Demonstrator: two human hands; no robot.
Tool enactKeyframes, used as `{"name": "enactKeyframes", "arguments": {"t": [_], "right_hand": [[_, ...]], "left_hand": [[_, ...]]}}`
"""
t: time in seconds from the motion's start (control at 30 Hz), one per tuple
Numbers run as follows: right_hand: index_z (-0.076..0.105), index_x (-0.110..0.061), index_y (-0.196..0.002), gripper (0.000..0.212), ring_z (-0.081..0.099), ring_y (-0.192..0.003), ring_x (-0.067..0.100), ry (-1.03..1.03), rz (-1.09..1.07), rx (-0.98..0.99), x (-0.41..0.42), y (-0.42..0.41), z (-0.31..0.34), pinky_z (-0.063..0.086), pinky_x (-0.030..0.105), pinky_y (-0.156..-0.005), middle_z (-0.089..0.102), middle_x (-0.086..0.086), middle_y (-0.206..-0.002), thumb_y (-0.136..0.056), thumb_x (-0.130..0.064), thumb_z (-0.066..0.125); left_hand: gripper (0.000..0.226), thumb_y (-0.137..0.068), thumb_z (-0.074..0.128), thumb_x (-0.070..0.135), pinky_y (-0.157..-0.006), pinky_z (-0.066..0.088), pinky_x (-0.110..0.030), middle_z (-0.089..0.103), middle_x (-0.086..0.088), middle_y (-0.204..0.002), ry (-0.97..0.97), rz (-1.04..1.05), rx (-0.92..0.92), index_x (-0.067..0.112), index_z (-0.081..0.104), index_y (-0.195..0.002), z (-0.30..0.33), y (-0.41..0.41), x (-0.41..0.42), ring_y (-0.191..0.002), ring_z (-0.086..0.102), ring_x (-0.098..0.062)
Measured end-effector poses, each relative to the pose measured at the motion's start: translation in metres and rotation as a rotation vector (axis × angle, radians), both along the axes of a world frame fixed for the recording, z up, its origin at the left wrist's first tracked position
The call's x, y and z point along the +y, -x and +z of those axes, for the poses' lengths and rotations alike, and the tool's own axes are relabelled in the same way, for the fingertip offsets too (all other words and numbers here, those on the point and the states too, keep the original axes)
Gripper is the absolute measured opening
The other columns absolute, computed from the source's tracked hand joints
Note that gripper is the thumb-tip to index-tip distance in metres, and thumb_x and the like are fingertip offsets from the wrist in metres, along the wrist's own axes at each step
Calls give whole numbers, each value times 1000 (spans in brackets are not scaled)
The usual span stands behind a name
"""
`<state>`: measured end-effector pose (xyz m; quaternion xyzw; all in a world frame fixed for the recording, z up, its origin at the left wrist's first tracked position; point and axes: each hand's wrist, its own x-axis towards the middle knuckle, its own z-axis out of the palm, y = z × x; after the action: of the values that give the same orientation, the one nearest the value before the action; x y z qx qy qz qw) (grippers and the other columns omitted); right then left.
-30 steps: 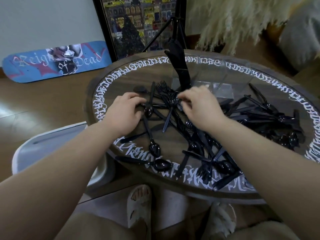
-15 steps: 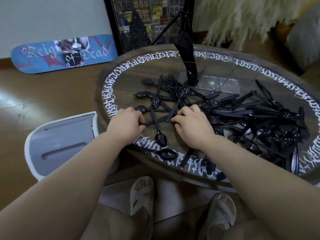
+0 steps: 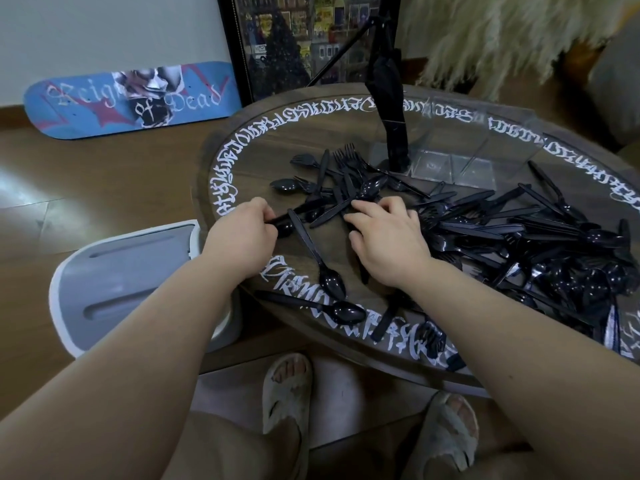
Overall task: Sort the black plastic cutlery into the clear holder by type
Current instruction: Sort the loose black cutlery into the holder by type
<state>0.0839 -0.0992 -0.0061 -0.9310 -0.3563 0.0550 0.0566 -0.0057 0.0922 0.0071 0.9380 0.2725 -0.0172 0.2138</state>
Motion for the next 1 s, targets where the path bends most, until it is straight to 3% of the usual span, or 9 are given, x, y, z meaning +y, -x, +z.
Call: {"name": "enactKeyframes", "arguments": {"t": [0.13,0.33,0.47,0.57,0.7,0.87,1.0], "right_hand": [[38,-29,-142,45,18,-137,28,46,-88,11,5,-8,0,22,47,-106,23,-2,-156,-99,-42,33],[31,-34,-146,46,11,-141,27,49,18,66,7,-4,-5,17,49,-108,16,-9,-159,-100,-43,31],[17,-30,-151,54,6,-145,27,51,-62,73,3,-8,-8,9,54,-112,14,-7,-159,-100,-46,29],[13,-32,-151,55,1,-146,26,84,15,119,2,-4,-9,3,58,-114,9,-10,-160,-100,-48,27],[21,-38,-149,52,-1,-147,24,11,39,106,-3,-6,-6,2,58,-114,8,-7,-160,-99,-52,27],[38,-24,-143,50,13,-144,24,-113,-191,-17,-21,-20,0,15,52,-115,25,1,-156,-98,-43,38],[42,-28,-140,55,14,-143,22,-85,-32,5,-29,-7,1,14,53,-116,33,-3,-151,-91,-52,47]], "left_hand": [[15,-91,44,20,-71,37,-31,62,-6,-97,-29,86,-26,18,54,-103,-1,2,8,-85,51,-26],[26,-93,43,16,-74,37,-33,61,-9,-113,-29,153,-99,15,54,-116,-6,3,14,-98,55,-31],[33,-97,40,16,-78,39,-34,59,-10,-120,-22,112,-126,14,51,-127,-9,-1,12,-105,55,-31],[35,-97,40,19,-81,39,-36,57,-12,-123,-11,83,-116,14,49,-130,-9,-6,9,-108,54,-33],[42,-92,50,29,-81,39,-35,54,-9,-122,33,37,-84,18,46,-132,-6,-8,3,-107,54,-32],[54,-84,59,29,-81,40,-32,55,-4,-119,109,-44,-43,22,41,-135,1,-2,1,-103,54,-25],[65,-78,69,35,-79,40,-30,57,-1,-120,135,-114,3,25,39,-135,6,6,3,-101,56,-21]]}}
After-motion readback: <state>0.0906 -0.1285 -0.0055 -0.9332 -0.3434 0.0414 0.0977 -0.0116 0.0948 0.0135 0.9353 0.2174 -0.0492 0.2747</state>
